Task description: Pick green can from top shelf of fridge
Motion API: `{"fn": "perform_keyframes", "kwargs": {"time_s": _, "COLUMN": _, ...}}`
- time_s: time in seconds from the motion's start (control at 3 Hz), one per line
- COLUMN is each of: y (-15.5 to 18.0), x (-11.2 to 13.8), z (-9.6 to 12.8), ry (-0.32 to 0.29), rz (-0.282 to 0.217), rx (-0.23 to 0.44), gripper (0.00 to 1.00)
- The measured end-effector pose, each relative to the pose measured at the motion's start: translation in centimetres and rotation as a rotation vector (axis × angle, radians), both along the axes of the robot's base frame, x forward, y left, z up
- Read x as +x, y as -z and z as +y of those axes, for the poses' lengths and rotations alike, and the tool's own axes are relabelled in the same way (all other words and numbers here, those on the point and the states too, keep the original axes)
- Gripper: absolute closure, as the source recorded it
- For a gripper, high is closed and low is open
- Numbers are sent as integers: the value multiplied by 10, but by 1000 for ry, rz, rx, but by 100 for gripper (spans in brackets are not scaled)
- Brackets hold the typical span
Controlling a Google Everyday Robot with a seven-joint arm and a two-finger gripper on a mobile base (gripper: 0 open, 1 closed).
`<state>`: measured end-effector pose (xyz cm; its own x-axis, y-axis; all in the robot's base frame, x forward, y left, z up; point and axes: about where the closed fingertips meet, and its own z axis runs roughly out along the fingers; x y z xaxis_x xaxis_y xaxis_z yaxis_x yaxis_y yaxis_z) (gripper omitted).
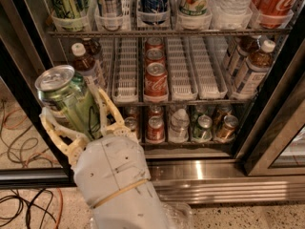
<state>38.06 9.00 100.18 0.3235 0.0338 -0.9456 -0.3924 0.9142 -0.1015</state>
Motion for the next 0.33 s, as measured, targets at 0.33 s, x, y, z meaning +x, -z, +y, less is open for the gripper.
{"fn": "perform_keyframes", "kwargs": {"time_s": 0.33, "y": -1, "x": -2, "z": 2, "ry": -2, "rz": -6, "rx": -2, "gripper": 100}}
